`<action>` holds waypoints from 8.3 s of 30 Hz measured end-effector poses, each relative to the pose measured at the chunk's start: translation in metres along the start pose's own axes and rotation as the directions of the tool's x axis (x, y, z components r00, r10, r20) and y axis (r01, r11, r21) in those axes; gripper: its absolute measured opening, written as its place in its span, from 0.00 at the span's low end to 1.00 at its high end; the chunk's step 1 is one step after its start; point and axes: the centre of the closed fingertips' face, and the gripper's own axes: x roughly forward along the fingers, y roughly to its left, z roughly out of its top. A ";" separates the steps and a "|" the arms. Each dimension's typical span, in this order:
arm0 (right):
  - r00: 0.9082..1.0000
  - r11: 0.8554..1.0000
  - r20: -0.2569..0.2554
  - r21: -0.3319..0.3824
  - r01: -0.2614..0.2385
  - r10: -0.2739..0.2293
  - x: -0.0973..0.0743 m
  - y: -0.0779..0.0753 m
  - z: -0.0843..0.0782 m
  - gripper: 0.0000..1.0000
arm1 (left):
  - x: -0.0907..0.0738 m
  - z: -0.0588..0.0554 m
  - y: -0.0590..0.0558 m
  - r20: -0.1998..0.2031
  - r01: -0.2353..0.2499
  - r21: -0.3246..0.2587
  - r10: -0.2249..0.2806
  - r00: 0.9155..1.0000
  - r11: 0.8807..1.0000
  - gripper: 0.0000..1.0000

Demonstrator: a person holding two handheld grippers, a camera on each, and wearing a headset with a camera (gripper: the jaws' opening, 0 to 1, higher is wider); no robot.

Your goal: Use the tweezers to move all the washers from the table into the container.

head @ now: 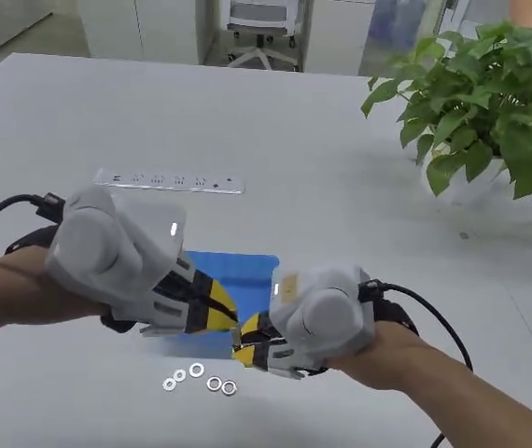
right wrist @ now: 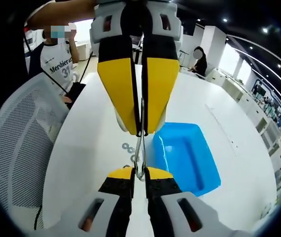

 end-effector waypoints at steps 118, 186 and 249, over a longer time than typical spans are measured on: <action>1.000 0.999 0.012 -0.043 0.027 -0.026 0.002 -0.053 -0.004 0.11 | 0.008 0.000 0.049 -0.016 -0.024 0.015 0.025 1.000 1.000 0.06; 0.998 0.997 0.005 0.040 -0.061 0.061 0.043 0.035 -0.034 0.12 | 0.033 -0.044 -0.027 -0.036 0.075 -0.089 -0.079 0.996 0.993 0.06; 0.999 0.998 0.000 0.053 -0.042 0.042 0.018 0.032 -0.010 0.09 | 0.009 -0.016 -0.025 -0.024 0.049 -0.089 -0.052 0.998 0.995 0.05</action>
